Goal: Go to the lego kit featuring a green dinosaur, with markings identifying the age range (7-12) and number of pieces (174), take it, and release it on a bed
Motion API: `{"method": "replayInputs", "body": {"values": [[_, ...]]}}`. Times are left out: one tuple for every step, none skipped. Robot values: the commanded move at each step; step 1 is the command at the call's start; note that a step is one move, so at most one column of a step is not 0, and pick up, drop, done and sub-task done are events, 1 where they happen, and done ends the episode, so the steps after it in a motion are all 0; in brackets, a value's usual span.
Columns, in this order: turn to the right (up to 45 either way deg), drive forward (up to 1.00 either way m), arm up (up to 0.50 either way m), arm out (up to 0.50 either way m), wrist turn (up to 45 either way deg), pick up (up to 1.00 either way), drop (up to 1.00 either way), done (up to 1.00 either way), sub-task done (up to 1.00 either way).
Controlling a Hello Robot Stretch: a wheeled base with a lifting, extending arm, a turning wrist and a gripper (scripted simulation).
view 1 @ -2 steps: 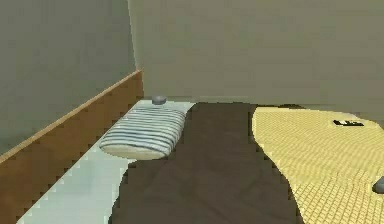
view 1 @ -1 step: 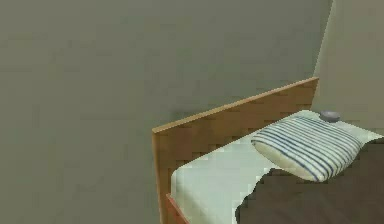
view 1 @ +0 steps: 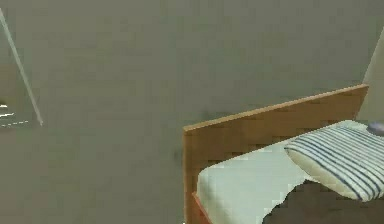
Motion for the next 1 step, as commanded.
{"method": "replayInputs", "body": {"values": [[42.0, 0.00, 0.00, 0.00, 0.0, 0.00, 0.00, 0.00, 0.00]]}}
